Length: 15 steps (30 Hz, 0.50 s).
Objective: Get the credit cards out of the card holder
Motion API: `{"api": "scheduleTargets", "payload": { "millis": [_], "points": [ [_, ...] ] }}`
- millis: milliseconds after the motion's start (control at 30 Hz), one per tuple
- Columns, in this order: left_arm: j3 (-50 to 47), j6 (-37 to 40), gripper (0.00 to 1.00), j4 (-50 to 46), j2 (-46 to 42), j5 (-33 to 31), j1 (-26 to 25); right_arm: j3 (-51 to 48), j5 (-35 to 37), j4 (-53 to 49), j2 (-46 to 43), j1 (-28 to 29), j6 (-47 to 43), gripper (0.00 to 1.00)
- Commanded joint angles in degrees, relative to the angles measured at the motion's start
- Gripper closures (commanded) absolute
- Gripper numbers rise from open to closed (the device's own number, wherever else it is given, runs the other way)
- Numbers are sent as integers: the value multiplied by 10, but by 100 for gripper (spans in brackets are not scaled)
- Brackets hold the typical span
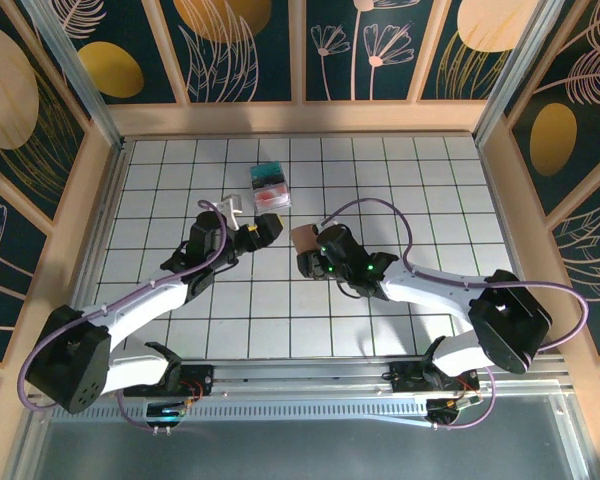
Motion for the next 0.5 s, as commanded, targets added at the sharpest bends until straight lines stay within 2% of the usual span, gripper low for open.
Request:
{"api": "scheduleTargets", "payload": {
  "millis": [0,467],
  "points": [
    [19,-17,1,56,21,39,-4,7,2,47,-17,5,-11,44],
    [55,-13,1,79,94,90,-22,34,-18,83,-3,6,-17,44]
  ]
}}
